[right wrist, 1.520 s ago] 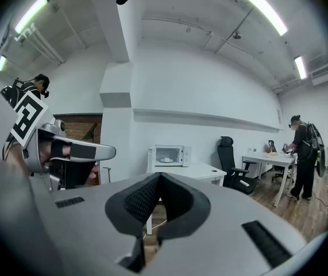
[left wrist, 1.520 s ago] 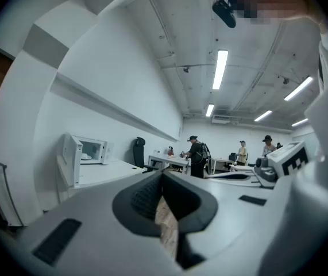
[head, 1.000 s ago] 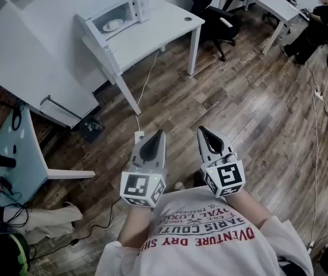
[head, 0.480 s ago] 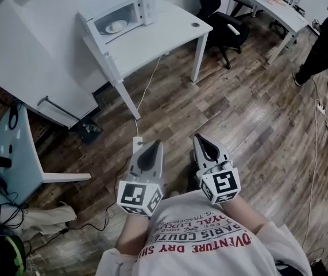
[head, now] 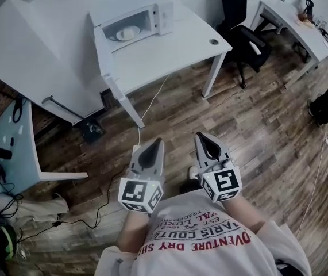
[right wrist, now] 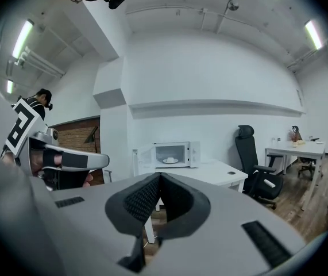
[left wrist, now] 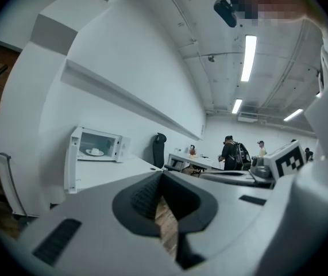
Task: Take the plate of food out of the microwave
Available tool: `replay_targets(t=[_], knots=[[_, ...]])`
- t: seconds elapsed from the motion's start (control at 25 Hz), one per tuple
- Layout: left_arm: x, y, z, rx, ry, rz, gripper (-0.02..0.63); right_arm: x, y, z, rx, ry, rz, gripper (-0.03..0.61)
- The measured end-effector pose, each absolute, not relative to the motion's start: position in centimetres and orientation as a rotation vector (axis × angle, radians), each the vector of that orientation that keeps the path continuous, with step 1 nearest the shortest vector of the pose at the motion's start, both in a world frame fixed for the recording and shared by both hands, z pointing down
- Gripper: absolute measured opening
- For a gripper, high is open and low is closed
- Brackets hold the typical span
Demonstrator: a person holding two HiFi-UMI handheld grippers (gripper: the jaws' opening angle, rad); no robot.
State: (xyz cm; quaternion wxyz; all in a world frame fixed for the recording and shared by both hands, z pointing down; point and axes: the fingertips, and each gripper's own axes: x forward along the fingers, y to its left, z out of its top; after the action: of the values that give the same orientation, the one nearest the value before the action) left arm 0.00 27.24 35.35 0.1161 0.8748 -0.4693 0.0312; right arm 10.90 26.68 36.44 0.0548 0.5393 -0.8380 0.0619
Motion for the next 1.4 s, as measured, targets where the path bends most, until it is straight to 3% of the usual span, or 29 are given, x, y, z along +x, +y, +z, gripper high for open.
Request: replay_targets(t=[0.52, 0.96, 1.4], knots=[[10.3, 14.1, 35.2, 2.532, -1.436, 0.115, 0.008, 18.9, 12.4, 35.8, 1.527, -2.632, 0.204, 0.003], [9.7, 2.8, 36.8, 2.538, -1.366, 0.131, 0.008, 18.6, 2.6, 38.2, 1.536, -2.55, 0.257, 0.003], [3.2, -11.8, 35.2, 2.569, -1.358, 0.116, 0.008, 11.5, -11.8, 35.4, 1.547, -2.559, 0.184, 0.003]])
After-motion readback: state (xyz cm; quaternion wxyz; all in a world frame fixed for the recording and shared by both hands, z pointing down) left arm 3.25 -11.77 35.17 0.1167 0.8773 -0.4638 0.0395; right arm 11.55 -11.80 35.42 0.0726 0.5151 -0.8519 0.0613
